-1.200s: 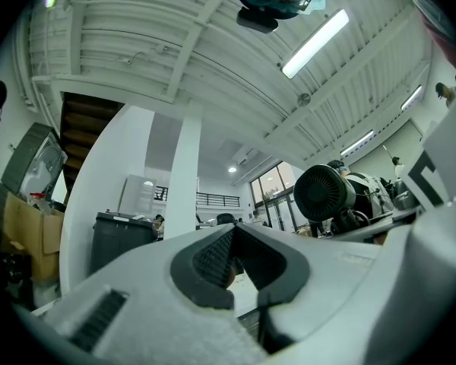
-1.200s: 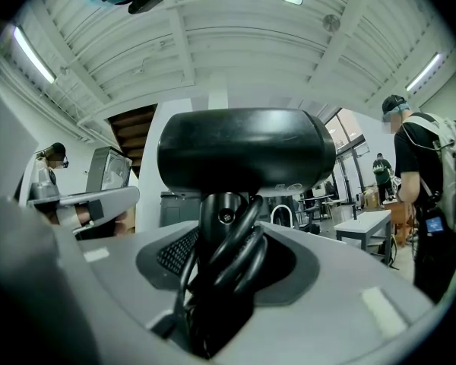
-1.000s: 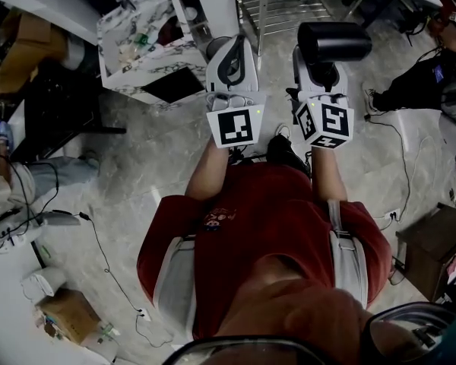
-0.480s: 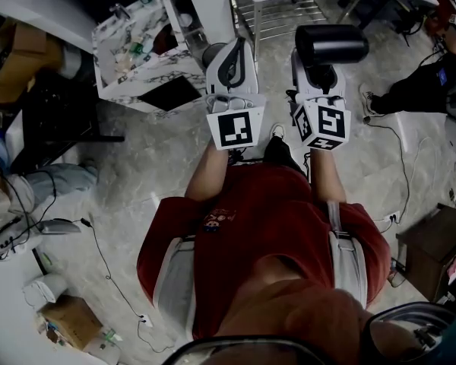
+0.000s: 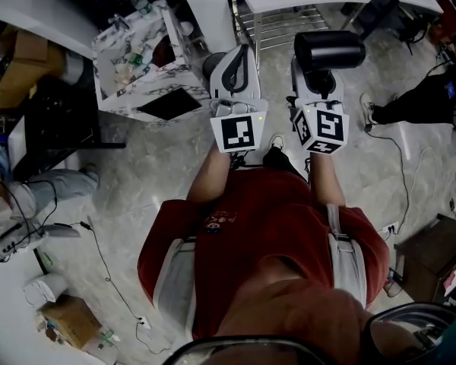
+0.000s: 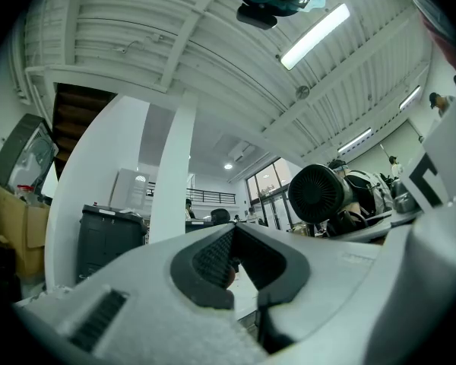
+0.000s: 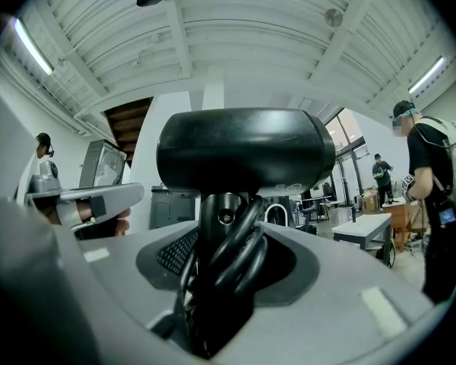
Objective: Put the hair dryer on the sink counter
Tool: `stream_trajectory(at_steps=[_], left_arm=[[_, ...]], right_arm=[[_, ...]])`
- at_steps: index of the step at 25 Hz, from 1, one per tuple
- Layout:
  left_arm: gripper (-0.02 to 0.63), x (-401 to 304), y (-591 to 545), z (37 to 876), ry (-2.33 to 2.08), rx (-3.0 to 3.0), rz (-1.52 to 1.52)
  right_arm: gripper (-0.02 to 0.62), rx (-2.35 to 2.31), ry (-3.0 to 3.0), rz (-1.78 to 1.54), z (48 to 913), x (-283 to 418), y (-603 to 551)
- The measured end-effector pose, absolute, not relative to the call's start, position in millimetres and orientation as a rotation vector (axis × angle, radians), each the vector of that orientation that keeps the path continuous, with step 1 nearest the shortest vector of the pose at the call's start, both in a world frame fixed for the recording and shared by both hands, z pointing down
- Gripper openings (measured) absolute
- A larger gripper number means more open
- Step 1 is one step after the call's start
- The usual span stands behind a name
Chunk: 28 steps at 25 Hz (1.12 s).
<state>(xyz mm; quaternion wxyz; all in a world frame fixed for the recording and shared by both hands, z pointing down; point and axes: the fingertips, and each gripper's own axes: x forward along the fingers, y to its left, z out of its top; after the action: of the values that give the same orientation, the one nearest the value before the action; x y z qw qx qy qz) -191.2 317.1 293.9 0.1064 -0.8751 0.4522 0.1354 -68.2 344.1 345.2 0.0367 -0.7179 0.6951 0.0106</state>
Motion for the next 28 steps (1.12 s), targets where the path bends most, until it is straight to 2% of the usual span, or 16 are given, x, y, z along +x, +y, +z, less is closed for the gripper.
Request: stream_trajectory(at_steps=[28], left_arm=[[0.002, -35, 199, 295, 1.323, -2.56, 0.322]], right_arm=[[0.201, -2.162, 2.119, -0.013, 342, 84, 226]])
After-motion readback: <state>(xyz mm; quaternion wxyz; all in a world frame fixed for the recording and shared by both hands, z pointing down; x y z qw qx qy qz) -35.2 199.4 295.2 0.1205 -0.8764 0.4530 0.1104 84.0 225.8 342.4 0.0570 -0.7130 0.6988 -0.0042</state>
